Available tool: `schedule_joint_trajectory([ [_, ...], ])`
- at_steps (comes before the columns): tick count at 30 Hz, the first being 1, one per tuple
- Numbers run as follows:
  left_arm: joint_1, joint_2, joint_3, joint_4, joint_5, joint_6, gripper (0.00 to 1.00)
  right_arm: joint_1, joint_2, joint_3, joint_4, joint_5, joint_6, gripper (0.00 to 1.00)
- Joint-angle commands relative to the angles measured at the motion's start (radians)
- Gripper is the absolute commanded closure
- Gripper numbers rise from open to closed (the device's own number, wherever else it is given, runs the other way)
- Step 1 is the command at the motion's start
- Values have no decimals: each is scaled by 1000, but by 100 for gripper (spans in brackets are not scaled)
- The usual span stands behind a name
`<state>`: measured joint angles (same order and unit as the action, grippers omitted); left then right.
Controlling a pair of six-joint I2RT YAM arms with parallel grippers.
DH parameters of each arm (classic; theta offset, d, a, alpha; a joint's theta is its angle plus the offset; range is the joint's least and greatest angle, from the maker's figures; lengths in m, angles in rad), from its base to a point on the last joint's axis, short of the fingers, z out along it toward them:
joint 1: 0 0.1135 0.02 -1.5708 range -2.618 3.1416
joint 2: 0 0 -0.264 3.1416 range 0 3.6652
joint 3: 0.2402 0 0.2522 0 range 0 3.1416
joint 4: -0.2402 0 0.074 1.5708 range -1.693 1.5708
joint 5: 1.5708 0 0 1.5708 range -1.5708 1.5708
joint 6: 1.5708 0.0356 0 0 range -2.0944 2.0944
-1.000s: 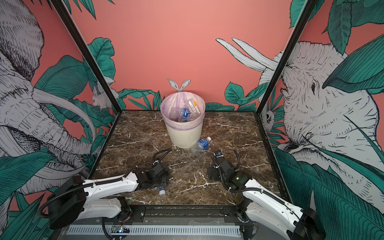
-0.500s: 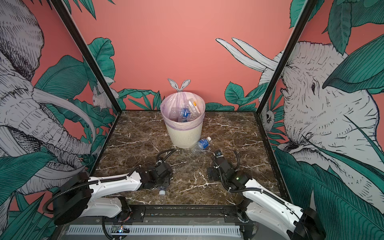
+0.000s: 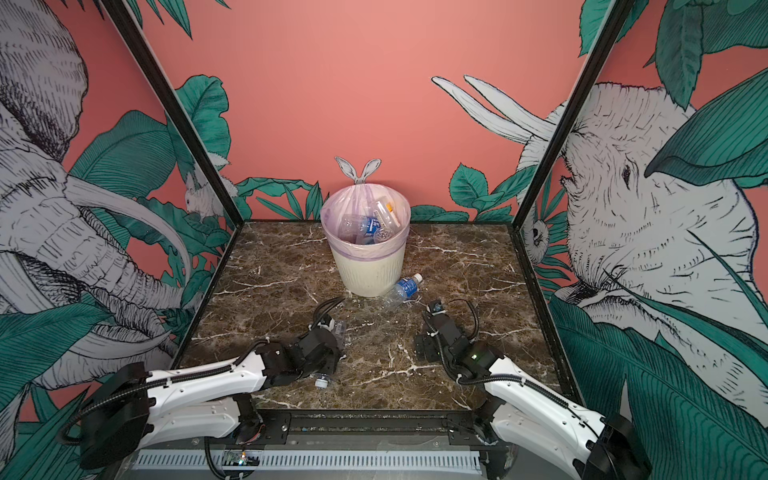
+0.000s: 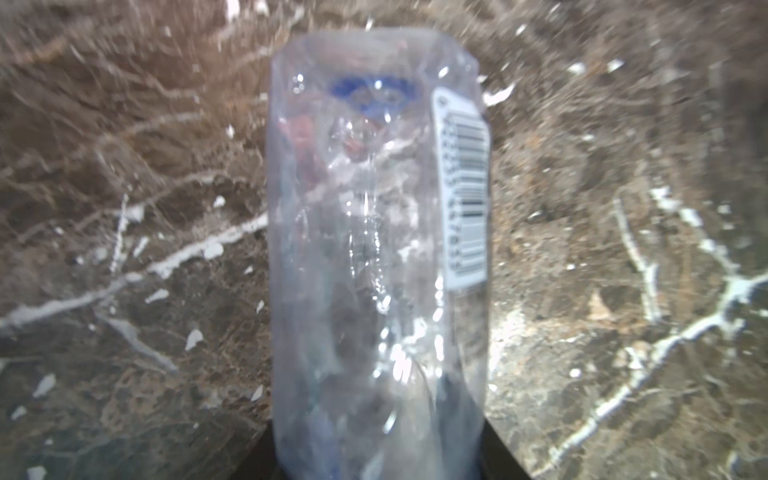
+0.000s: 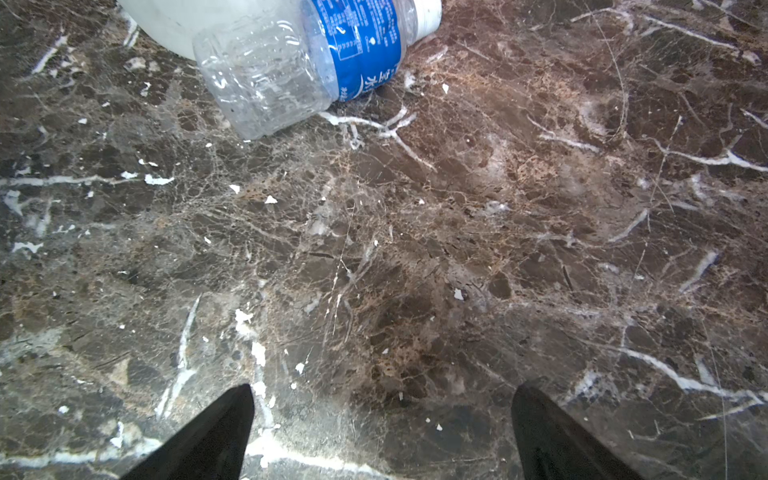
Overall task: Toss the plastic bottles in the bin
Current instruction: 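Lift the crushed bottle with the left gripper and carry it over the bin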
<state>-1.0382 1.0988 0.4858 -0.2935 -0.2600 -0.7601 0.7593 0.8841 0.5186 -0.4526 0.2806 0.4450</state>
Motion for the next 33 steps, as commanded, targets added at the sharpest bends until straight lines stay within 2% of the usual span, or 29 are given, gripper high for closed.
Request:
schedule_joint_trajectory([
  [1,-5,-78,-43,6,-50,45,53,8,4,-3,20,16,8,1],
  [7,-5,-255,-93,-29,-87,69,53,11,8,-2,20,16,6,1],
  [12,-5,-474,-111,-73,-136,112,53,12,25,4,20,12,3,1],
  [15,-5,-569,-78,-125,-170,164,52,14,26,5,20,14,4,1],
  [18,-5,-602,-10,-167,-187,224,51,15,25,4,21,14,3,1],
  [22,-5,-575,135,-186,-208,327,50,16,32,8,22,12,0,1],
  [27,-5,-472,368,-149,-225,487,50,17,30,8,21,12,0,1],
  [30,-5,-371,547,-89,-218,616,51,17,26,6,21,11,-1,1],
  [33,-3,-200,767,-43,-196,760,50,17,23,4,22,11,-2,1],
])
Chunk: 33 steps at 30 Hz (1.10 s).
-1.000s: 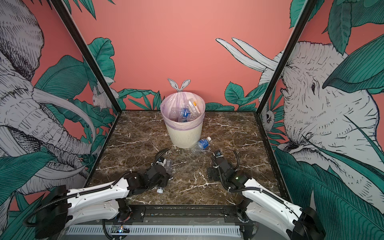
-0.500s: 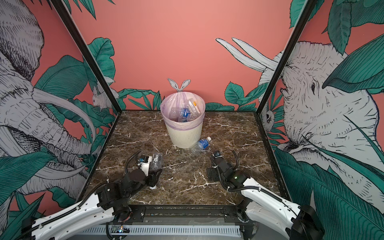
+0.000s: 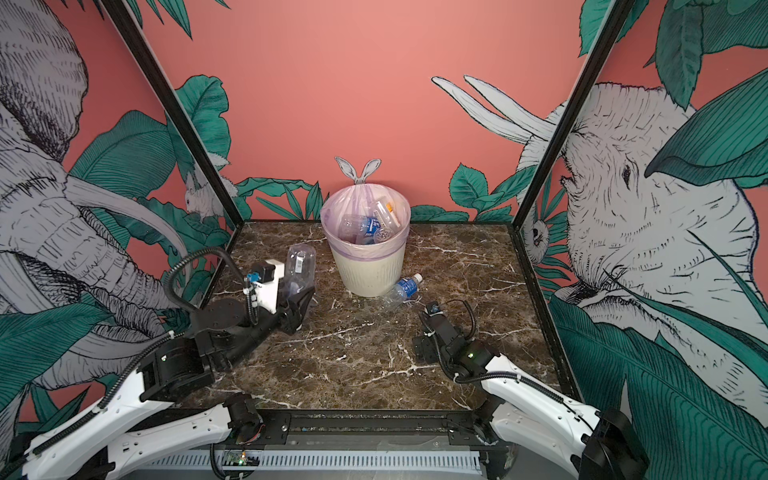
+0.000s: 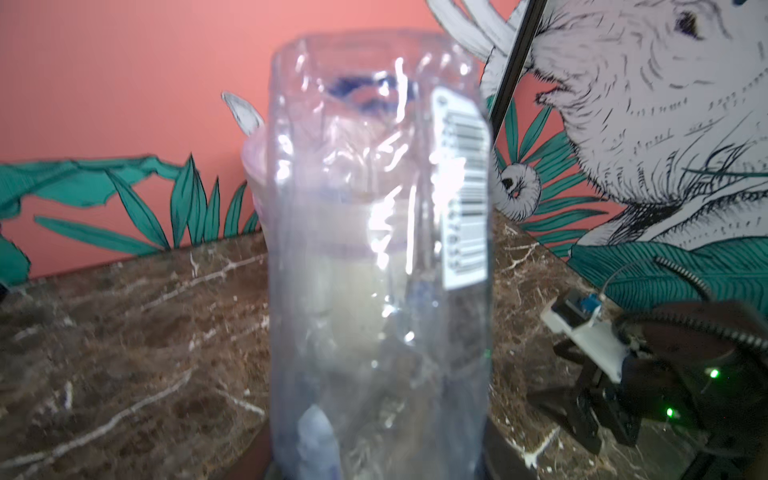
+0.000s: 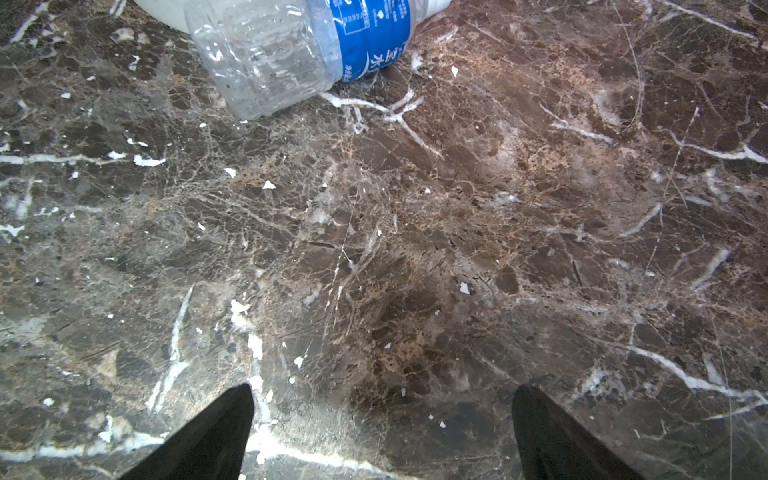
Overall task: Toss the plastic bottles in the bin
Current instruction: 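Lift the crushed bottle with the left gripper and carry it over the bin, then open the left gripper to drop the crushed bottle into the bin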
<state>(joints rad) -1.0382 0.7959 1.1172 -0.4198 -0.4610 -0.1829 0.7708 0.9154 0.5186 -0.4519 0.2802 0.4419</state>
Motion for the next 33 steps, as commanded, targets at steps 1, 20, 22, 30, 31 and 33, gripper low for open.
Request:
schedule_joint_trajectory([
  [1,1,177,238,87,20,224,50,5,-9,4,20,11,1,1],
  [20,503,905,964,32,525,60,1,7,-70,-9,8,31,11,1],
  [22,503,846,898,45,511,62,0,8,-63,-3,7,31,18,1],
  [30,506,591,570,95,461,63,1,7,61,105,12,26,145,1],
  [31,506,562,532,95,456,65,0,8,84,132,3,31,164,1],
  [33,506,499,455,93,439,64,0,7,133,184,-8,41,203,1],
])
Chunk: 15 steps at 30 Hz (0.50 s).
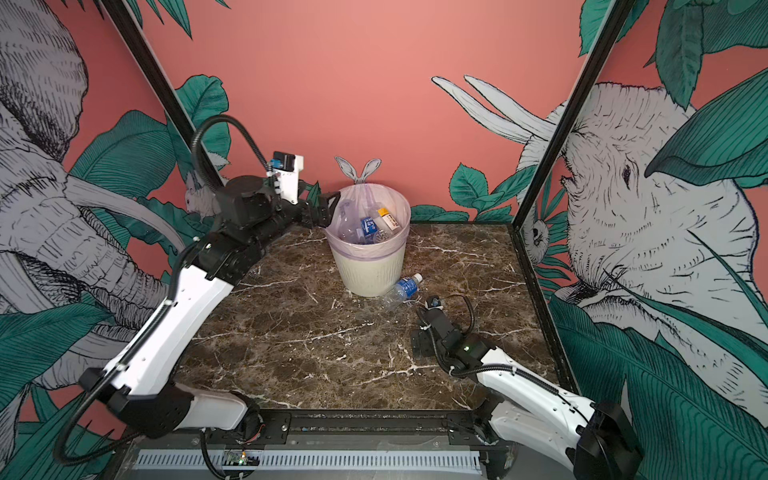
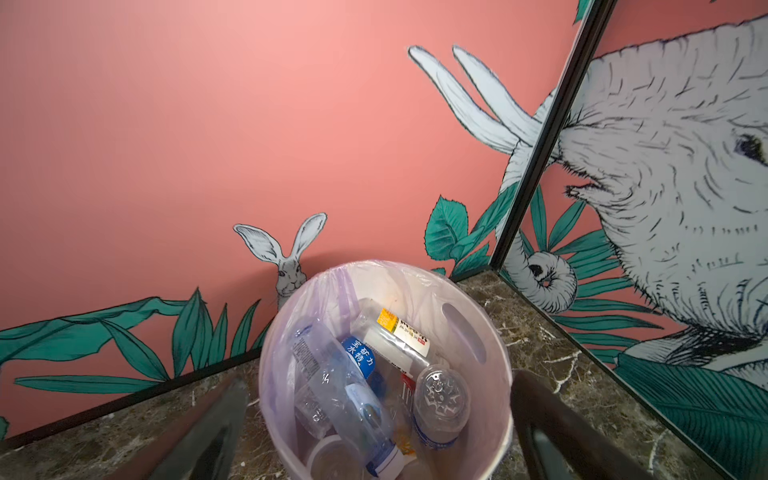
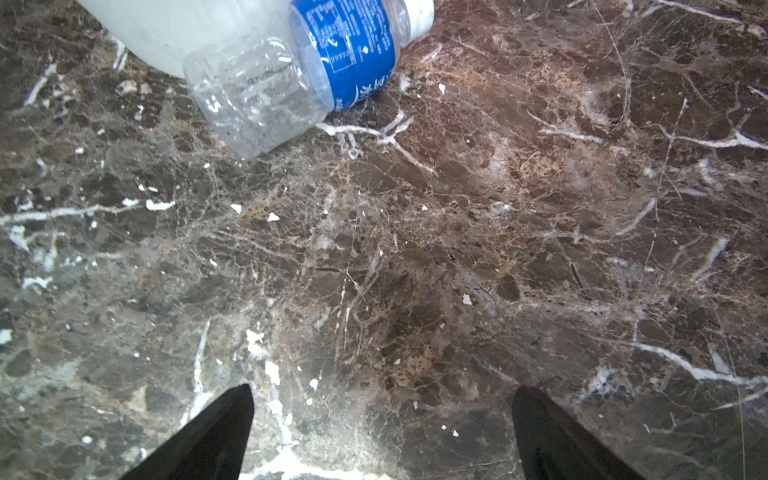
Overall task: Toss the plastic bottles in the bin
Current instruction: 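Open the left gripper to drop the crushed bottle into the bin, then move the right gripper to the blue-labelled bottle while the left gripper withdraws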
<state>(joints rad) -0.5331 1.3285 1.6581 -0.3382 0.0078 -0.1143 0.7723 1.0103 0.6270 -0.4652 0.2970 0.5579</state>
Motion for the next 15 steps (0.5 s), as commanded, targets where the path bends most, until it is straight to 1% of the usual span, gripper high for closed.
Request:
schedule_joint_trajectory([
  [1,1,-70,-130,17,-35,-5,0,5,57,95,4,26,102,1],
  [6,1,-220,-330,25,-44,-25,0,-20,166,180,20,8,196,1],
  [11,1,-346,-525,20,-46,-62,0,-88,263,209,110,-109,284,1],
  [15,1,-415,-658,7,-40,-96,1,-133,324,222,177,-182,352,1],
])
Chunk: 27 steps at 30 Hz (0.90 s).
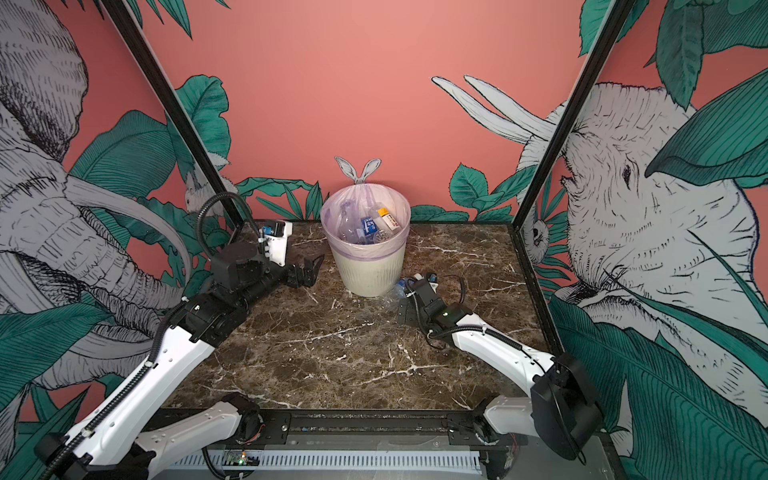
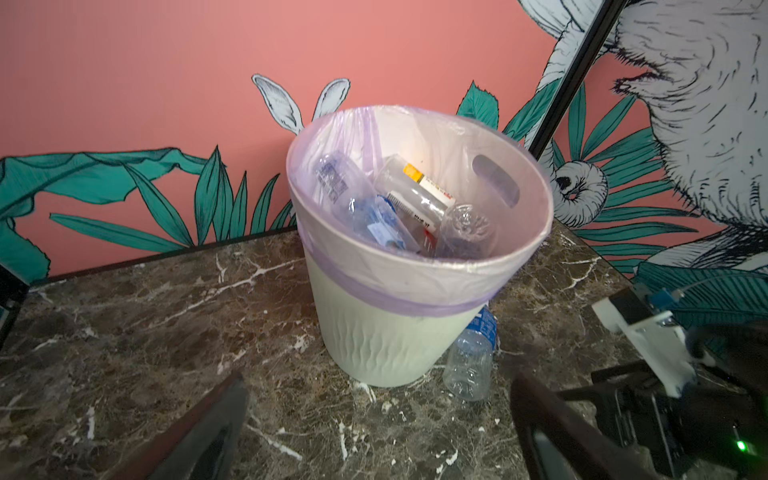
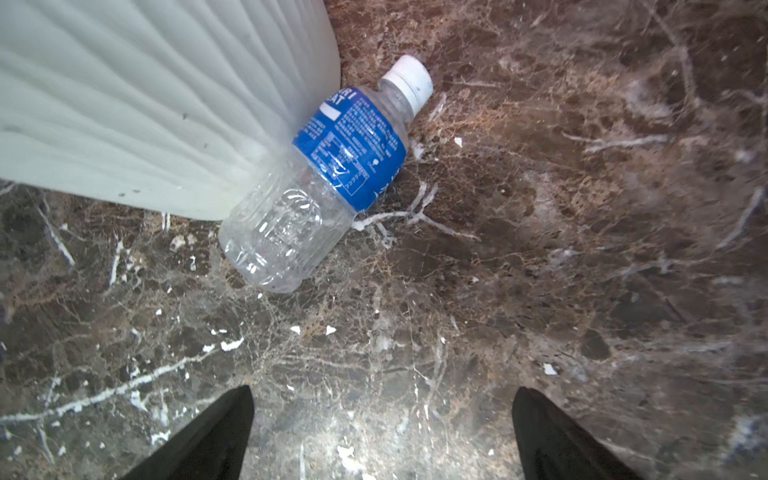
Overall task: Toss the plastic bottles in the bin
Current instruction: 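Move the right gripper to the blue-labelled bottle while the left gripper withdraws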
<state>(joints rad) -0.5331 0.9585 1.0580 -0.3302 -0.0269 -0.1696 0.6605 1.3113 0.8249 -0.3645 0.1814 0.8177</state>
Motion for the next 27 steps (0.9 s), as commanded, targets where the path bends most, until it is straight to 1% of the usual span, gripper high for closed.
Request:
schedule_joint_trajectory([
  [1,1,-62,-92,-4,-6,-53,1,-29,39,29,89,-80,107,1],
  [5,1,-136,-233,13,13,-93,2,-54,91,48,136,-131,156,1],
  [10,1,-207,-354,-7,24,-116,2,-77,150,62,173,-168,216,1],
  [14,0,-246,-436,-15,35,-116,3,-83,184,80,195,-172,234,1],
  [18,1,-263,-480,-40,28,-87,3,-99,223,101,195,-165,258,1],
  [21,1,-276,-497,-59,16,-60,3,-117,254,99,235,-193,283,1],
  [27,1,-285,-529,-46,22,-54,3,-137,324,110,281,-213,328,1],
])
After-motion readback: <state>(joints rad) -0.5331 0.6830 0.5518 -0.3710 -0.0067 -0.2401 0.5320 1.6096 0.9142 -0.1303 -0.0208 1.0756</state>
